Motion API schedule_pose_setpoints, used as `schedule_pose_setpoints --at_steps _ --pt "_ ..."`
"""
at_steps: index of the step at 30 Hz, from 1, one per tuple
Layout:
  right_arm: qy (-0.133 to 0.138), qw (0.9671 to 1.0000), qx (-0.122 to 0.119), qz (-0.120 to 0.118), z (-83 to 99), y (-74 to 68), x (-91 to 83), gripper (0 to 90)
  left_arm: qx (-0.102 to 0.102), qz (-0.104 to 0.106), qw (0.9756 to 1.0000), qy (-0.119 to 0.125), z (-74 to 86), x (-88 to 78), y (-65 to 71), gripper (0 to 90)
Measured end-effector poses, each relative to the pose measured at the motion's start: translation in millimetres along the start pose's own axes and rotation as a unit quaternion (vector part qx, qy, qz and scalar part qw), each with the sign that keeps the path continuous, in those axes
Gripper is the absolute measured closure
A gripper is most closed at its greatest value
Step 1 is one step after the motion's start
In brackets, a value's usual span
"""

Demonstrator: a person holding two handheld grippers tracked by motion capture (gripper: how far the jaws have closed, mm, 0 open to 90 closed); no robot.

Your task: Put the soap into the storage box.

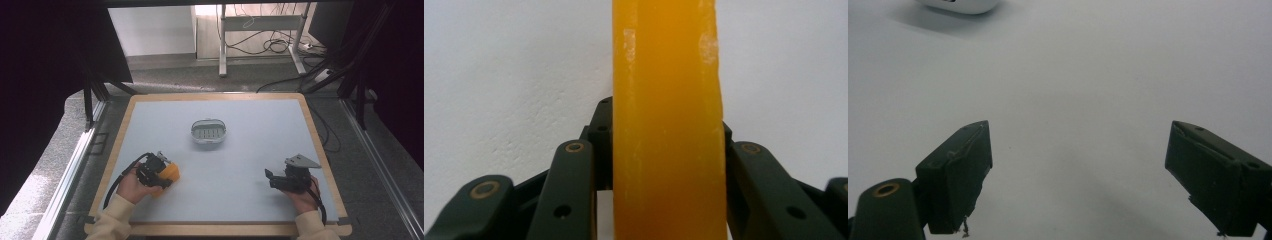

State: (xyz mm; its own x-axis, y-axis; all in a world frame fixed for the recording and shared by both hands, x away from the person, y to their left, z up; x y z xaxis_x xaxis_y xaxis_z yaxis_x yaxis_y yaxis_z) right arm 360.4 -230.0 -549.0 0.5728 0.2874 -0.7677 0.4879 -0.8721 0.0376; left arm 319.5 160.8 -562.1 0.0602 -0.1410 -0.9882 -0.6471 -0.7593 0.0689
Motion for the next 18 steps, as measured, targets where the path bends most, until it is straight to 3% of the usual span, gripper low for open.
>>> schedule_pose_setpoints --at_steps 18 --pt "0.002 1.0 0.002 0.003 -0.4 0.7 -1.2 12.4 0.009 0.002 0.9997 0.023 1.0 -11.2 0.0 61.7"
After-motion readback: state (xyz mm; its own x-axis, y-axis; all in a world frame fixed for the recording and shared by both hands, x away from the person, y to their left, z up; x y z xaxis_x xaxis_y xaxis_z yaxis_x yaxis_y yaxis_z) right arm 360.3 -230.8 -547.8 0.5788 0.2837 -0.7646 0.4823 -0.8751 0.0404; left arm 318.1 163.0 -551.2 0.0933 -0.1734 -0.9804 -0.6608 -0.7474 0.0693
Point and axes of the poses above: each handheld gripper's, and its own axes: x roughly forward along the jaws, z roughly out of its underside, y roughly to its right, the point moved 7 cm from there along x, roughly forward along the jaws, and after that the axes turned 15 degrees about -y, right-handed, at the moved point
